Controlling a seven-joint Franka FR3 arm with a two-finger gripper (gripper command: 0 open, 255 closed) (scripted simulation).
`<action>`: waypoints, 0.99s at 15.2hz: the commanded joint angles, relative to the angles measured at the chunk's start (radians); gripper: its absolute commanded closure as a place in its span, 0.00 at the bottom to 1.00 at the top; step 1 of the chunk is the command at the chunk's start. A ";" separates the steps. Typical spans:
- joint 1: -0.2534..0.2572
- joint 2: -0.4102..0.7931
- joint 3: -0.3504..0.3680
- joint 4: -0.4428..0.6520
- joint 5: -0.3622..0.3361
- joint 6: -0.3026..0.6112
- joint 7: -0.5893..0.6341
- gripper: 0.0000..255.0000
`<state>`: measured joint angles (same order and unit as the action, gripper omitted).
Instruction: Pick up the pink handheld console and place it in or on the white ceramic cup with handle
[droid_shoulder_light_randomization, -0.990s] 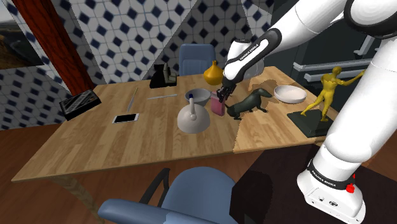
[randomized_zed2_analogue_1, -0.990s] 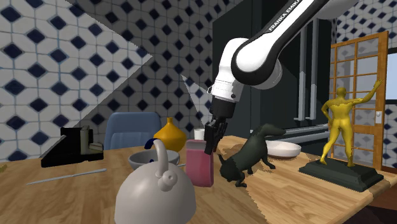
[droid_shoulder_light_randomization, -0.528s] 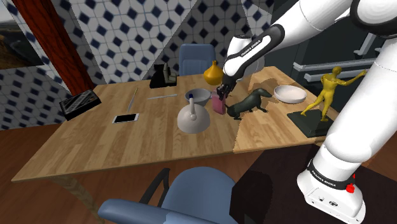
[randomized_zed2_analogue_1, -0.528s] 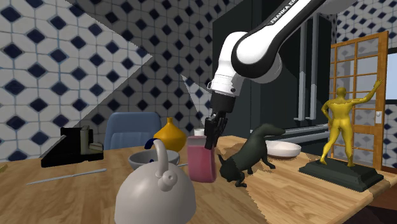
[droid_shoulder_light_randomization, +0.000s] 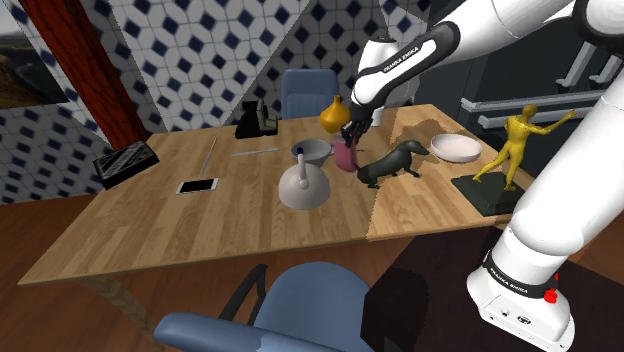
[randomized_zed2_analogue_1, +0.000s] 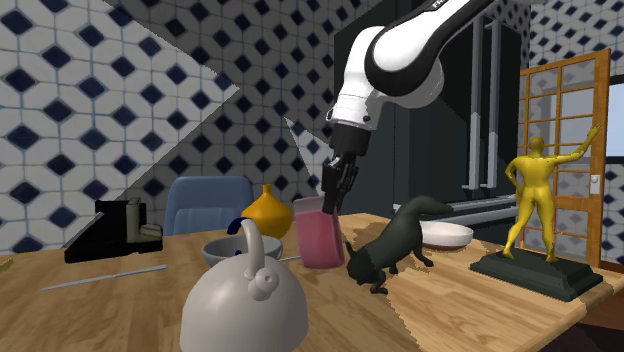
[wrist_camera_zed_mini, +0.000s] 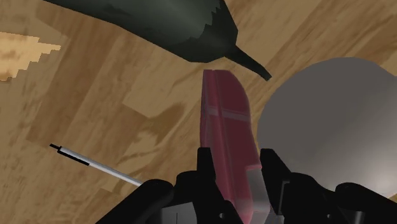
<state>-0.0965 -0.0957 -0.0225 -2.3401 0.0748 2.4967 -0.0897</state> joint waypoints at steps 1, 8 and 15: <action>0.000 -0.015 0.001 0.016 -0.004 -0.030 0.006 1.00; -0.001 -0.058 0.002 0.069 -0.012 -0.127 0.015 1.00; -0.003 -0.091 0.002 0.132 -0.018 -0.222 0.022 1.00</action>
<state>-0.0987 -0.1844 -0.0198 -2.2219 0.0575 2.2904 -0.0672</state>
